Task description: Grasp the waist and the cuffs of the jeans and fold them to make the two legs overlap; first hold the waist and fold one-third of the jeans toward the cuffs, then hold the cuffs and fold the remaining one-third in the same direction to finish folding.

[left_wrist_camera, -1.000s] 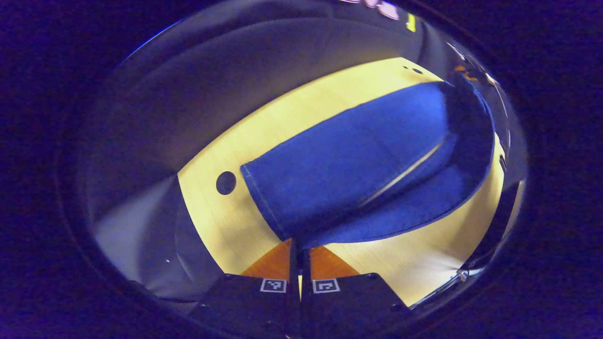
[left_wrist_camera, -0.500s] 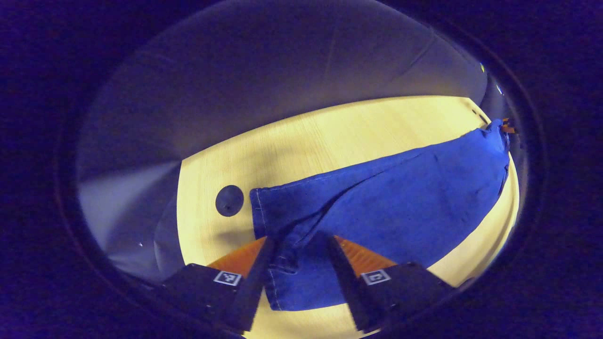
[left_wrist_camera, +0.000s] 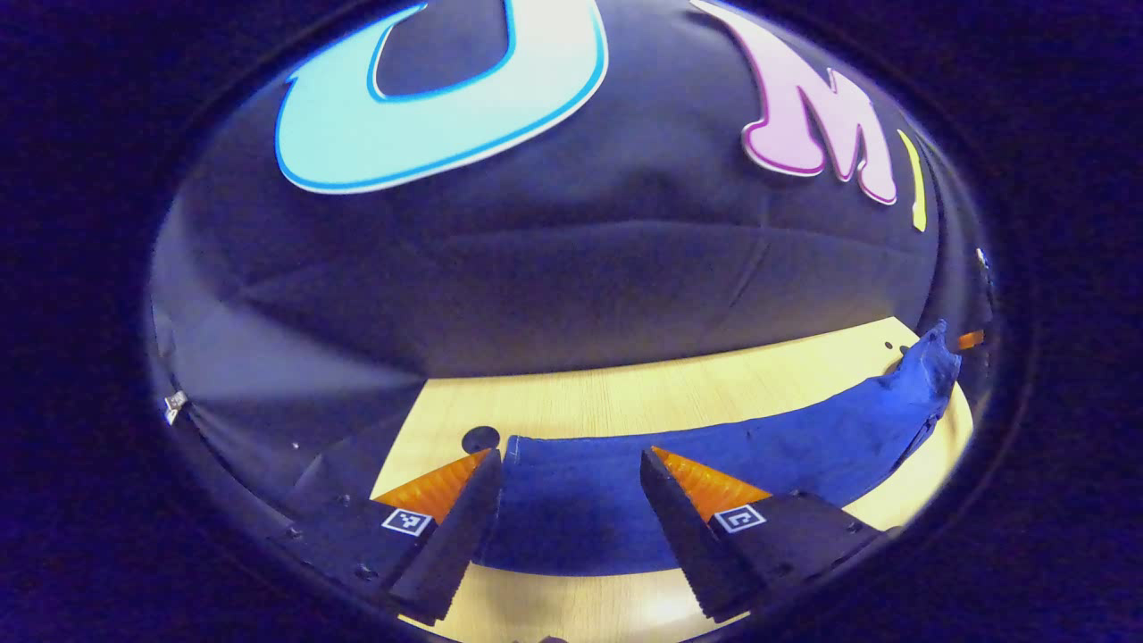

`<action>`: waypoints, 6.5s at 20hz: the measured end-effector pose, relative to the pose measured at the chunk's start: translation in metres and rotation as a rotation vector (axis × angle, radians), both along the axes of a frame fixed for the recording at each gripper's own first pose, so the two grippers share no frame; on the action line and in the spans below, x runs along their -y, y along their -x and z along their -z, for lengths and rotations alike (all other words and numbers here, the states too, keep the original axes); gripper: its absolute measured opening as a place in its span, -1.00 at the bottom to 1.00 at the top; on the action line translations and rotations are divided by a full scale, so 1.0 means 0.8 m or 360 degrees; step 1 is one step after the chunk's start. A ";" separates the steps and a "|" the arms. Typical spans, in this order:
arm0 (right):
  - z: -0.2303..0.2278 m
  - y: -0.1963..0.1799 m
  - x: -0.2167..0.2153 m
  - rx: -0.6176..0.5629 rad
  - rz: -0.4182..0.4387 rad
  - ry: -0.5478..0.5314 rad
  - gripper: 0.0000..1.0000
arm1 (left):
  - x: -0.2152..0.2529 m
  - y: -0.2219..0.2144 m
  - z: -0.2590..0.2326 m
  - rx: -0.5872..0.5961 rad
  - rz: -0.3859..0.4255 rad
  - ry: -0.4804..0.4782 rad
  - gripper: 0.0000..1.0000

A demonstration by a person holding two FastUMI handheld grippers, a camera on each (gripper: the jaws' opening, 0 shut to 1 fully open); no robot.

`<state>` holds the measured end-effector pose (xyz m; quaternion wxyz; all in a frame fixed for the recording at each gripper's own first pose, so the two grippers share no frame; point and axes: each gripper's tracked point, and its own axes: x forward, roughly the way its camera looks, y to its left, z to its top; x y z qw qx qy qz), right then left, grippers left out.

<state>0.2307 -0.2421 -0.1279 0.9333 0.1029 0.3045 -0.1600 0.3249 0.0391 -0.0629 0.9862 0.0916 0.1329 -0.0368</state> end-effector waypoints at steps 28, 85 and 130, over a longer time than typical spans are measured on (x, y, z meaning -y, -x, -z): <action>0.109 -0.035 0.043 0.0231 0.0446 -0.0445 -0.60 | 0.137 0.132 0.088 -0.0252 0.0151 0.0307 0.97; 0.255 0.028 -0.001 0.0498 -0.0921 -0.0261 0.95 | -0.109 -0.056 0.211 -0.0388 -0.0189 0.0373 0.42; 0.151 0.208 0.363 0.0412 -0.0270 -0.0085 0.94 | 0.620 0.092 0.122 -0.0442 0.0768 0.0223 -0.43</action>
